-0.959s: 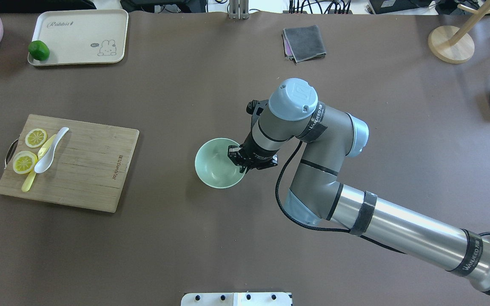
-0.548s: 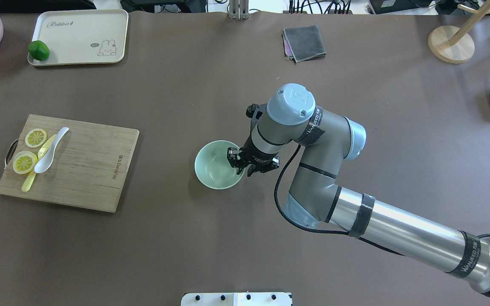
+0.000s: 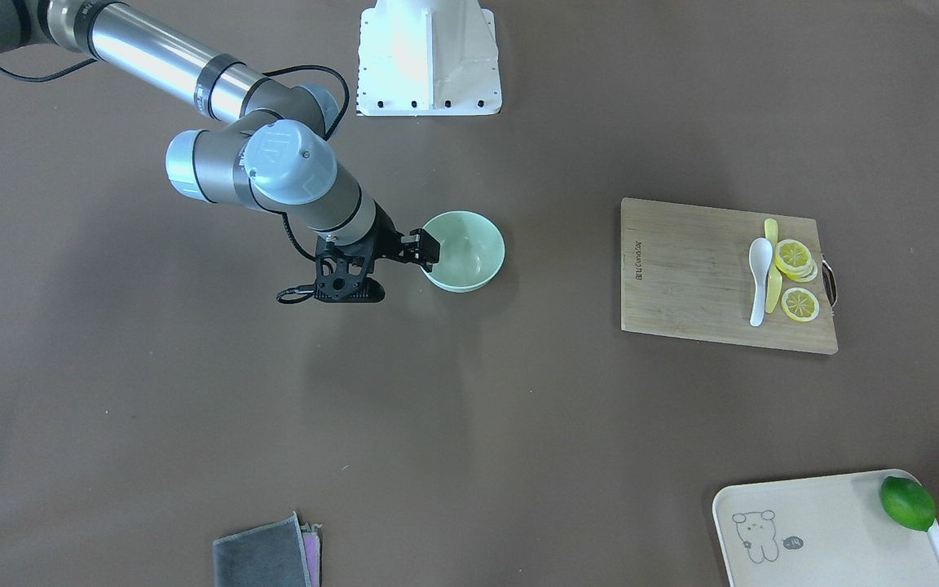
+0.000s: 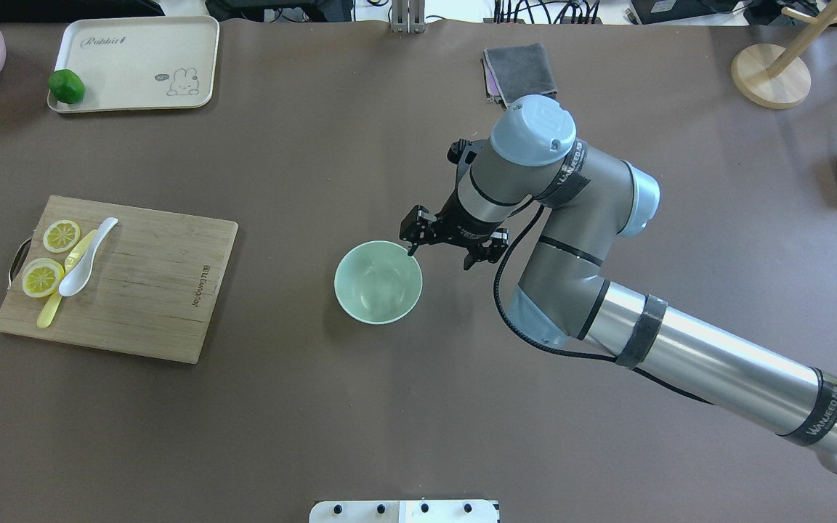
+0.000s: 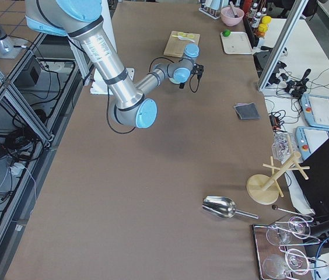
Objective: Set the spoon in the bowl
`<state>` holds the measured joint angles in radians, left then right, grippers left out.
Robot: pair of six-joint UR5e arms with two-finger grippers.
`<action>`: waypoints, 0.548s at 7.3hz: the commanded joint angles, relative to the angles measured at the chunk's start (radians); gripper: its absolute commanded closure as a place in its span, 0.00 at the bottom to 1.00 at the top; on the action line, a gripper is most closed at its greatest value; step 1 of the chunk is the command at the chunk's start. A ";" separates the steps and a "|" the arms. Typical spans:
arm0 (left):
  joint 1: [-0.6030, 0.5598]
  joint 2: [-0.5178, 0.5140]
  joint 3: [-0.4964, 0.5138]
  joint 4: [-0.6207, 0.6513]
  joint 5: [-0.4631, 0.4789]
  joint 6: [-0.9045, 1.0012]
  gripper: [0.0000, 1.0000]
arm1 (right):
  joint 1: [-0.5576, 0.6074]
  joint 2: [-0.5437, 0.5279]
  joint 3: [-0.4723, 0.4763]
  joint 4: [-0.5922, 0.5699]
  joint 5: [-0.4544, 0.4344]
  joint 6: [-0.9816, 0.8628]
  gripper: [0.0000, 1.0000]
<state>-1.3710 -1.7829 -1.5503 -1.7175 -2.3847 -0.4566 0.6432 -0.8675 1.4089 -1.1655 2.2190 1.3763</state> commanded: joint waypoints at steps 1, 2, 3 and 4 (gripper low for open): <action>0.146 -0.036 -0.116 0.001 0.066 -0.099 0.03 | 0.079 -0.044 0.001 0.001 0.071 -0.038 0.00; 0.199 -0.049 -0.125 -0.002 0.067 -0.096 0.03 | 0.105 -0.065 -0.001 0.000 0.092 -0.087 0.00; 0.213 -0.050 -0.117 -0.049 0.067 -0.093 0.03 | 0.125 -0.080 -0.001 0.000 0.103 -0.094 0.00; 0.269 -0.044 -0.068 -0.150 0.068 -0.100 0.03 | 0.153 -0.108 -0.001 0.001 0.119 -0.114 0.00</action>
<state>-1.1608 -1.8289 -1.6552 -1.7723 -2.3199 -0.5507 0.7621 -0.9444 1.4084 -1.1655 2.3175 1.2879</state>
